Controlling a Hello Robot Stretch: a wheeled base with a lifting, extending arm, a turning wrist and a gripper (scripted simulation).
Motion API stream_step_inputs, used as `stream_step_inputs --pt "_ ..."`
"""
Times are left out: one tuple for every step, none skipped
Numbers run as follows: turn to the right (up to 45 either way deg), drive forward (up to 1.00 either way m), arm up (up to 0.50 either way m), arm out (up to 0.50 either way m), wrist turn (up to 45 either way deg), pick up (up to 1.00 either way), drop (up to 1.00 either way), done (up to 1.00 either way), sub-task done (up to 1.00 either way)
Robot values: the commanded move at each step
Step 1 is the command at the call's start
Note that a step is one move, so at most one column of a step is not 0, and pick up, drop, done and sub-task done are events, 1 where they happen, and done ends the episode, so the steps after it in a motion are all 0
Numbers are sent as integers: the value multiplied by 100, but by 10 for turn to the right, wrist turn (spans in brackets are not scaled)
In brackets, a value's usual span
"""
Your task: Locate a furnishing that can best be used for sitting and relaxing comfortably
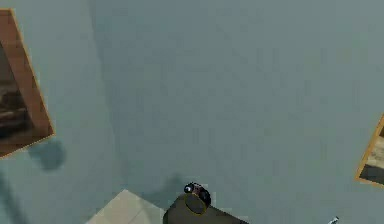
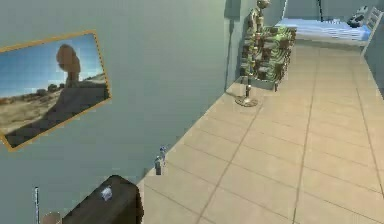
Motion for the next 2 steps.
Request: stream_step_inputs --pt "450 0 0 0 0 0 0 0 0" --pt "450 0 0 0 0 0 0 0 0"
